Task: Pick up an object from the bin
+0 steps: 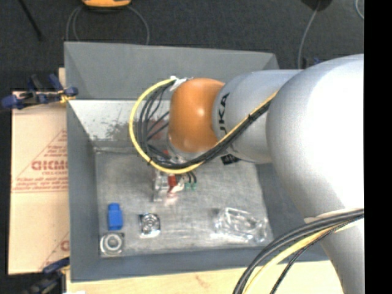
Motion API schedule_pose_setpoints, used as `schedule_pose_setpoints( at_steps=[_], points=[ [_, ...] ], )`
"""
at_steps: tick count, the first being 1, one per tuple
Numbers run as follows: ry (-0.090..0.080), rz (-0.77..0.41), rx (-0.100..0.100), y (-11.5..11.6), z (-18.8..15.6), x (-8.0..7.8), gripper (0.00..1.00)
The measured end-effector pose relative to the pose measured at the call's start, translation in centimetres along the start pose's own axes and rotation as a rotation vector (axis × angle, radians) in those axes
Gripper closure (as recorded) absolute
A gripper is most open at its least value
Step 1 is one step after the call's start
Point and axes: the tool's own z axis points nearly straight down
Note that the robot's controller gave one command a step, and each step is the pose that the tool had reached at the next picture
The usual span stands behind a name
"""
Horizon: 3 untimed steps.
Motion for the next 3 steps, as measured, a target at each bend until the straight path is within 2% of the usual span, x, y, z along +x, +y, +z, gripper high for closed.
schedule_pose_setpoints(
  at_steps=[1,2,3],
  points=[
    [-0.001,0.0,0.0,0.0,-0.1,0.0,0.0],
    [-0.015,0.009,-0.004,-4.8,0.8,2.0,0.0],
    [-0.014,0.201,-0.004,-12.4,0.8,6.2,0.0]
  ],
)
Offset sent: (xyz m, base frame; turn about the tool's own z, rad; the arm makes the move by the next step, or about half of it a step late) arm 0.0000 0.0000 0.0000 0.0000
